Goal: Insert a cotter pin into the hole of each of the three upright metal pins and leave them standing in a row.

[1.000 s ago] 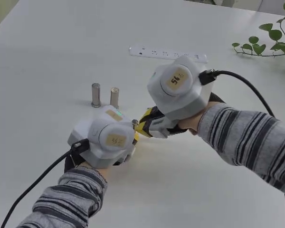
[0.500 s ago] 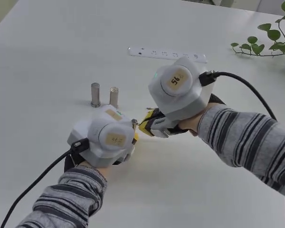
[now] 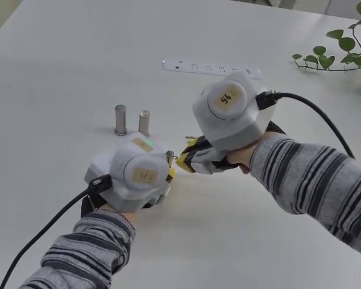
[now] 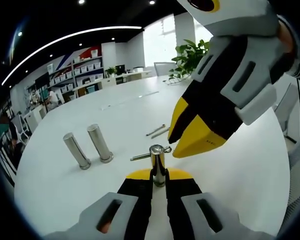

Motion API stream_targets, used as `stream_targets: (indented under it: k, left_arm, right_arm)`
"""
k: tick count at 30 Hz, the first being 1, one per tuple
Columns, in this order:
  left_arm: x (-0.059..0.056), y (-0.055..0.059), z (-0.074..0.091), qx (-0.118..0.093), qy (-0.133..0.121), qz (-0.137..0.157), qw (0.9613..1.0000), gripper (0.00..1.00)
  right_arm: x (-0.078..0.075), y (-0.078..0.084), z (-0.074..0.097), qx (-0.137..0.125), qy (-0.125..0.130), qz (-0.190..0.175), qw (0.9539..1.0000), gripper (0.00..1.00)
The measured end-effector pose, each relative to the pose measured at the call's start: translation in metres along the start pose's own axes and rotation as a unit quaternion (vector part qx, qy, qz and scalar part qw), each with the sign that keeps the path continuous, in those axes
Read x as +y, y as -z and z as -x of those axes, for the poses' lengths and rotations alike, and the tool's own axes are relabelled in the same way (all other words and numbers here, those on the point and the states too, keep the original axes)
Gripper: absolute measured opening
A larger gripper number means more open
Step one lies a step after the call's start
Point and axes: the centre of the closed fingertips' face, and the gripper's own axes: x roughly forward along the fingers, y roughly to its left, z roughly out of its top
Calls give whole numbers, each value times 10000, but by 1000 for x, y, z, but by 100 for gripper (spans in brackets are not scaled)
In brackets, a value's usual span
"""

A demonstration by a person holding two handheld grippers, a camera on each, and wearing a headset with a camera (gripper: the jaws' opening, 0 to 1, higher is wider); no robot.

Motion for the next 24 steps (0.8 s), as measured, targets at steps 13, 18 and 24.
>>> stream_targets:
  k: [13,18,24]
  left_arm:
    - [28,2,7,-101,-240,285,9993,5]
    - [39,4,10,-93,-367,411,9984,5]
    - [60,6,18,-101,-638,567,9963,5]
  right_arm:
    - [0,9,0,-94,19,-514,9986,11]
    - [2,5,-1,-173,-24,-575,9982,10]
    - [3,7,-2,-145,-41,-617,9980,11]
